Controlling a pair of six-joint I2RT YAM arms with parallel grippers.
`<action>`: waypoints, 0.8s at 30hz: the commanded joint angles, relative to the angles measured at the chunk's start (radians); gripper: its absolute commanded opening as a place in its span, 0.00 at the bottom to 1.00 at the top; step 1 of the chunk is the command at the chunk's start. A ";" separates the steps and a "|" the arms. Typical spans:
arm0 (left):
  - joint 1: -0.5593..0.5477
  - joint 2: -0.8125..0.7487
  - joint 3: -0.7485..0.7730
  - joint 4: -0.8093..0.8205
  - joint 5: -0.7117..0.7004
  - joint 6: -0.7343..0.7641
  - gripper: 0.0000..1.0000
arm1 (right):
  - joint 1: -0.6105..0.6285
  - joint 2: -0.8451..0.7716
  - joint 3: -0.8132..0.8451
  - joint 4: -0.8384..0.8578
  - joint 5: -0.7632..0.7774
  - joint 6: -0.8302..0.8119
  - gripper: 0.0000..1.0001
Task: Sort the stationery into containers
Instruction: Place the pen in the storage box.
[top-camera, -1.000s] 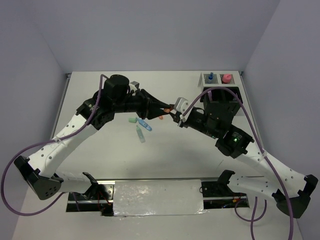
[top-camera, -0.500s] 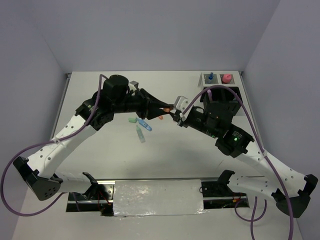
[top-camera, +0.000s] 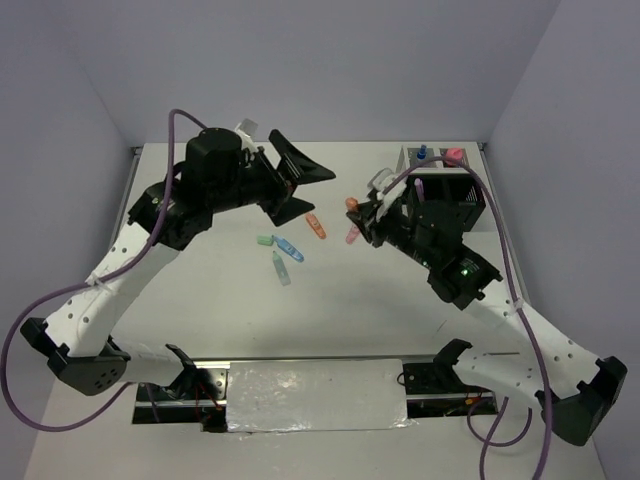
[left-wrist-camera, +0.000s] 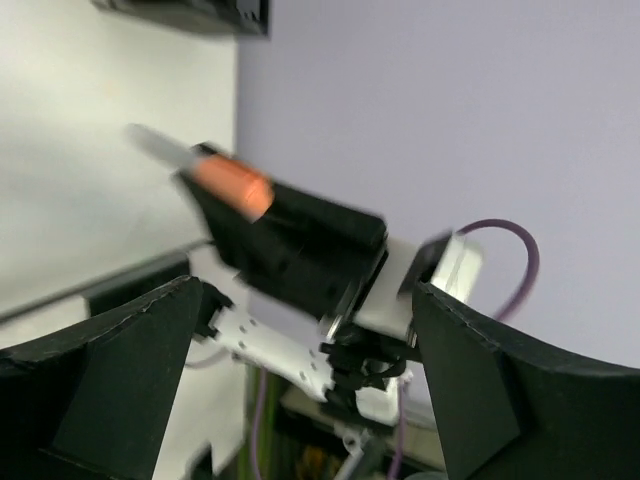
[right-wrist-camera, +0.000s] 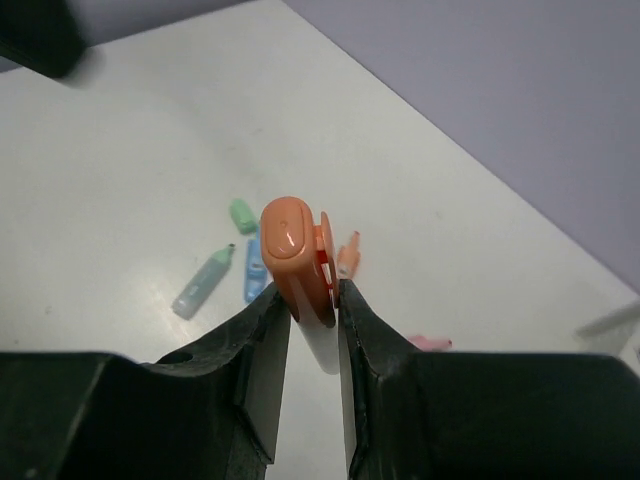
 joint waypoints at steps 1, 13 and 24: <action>0.044 -0.045 0.055 -0.165 -0.184 0.155 0.99 | -0.127 -0.020 -0.037 0.064 0.036 0.139 0.00; 0.079 -0.373 -0.400 -0.068 -0.364 0.555 0.99 | -0.560 0.296 0.124 0.068 0.366 0.342 0.00; 0.081 -0.539 -0.528 -0.007 -0.249 0.684 0.99 | -0.672 0.509 0.205 0.188 0.335 0.386 0.00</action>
